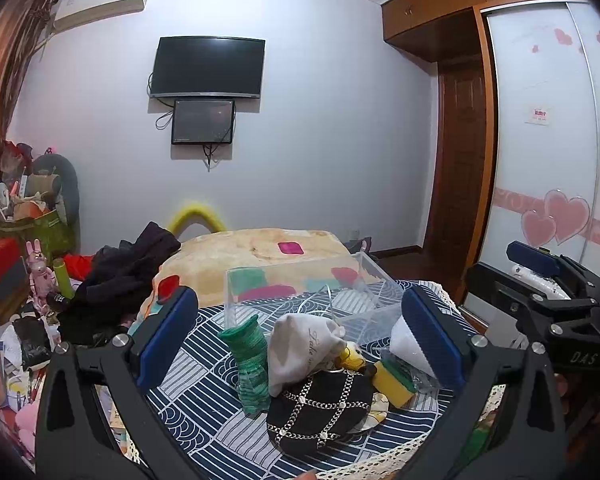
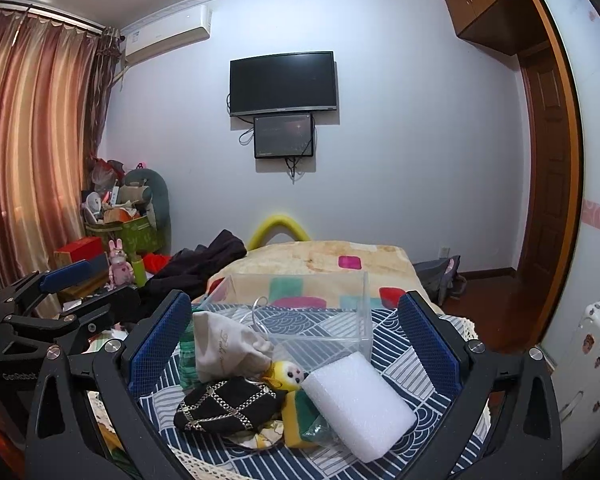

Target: Organize soft objects

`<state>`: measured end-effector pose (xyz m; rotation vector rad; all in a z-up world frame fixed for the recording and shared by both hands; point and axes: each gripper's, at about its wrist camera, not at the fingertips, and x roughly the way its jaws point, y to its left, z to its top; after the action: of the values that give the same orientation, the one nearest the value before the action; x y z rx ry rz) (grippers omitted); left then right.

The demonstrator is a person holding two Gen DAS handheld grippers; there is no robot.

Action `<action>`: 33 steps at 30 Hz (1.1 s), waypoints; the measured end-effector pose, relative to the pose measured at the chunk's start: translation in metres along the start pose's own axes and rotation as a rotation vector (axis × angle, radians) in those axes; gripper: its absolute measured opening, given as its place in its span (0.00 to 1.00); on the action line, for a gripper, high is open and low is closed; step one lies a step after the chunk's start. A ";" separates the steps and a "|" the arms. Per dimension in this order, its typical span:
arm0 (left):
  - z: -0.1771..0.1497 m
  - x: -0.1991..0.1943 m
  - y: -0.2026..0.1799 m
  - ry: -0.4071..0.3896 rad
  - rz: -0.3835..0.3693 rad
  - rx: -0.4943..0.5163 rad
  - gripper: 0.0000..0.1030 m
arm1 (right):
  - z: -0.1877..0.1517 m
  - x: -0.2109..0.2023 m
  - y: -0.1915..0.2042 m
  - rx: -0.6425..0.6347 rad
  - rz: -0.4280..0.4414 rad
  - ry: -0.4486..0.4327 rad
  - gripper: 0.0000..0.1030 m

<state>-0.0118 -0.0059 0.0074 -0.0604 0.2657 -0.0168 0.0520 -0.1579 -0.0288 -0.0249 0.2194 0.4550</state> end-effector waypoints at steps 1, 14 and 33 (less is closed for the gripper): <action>0.000 0.000 0.000 0.000 0.000 0.000 1.00 | -0.001 0.000 0.000 0.000 0.001 -0.001 1.00; -0.001 0.000 -0.002 0.003 -0.004 -0.003 1.00 | -0.001 0.000 0.001 0.003 0.000 -0.003 1.00; 0.000 -0.002 -0.001 -0.003 -0.007 -0.006 1.00 | -0.001 -0.001 0.001 0.005 0.002 -0.007 1.00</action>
<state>-0.0138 -0.0070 0.0076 -0.0669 0.2626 -0.0231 0.0506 -0.1575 -0.0300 -0.0178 0.2139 0.4563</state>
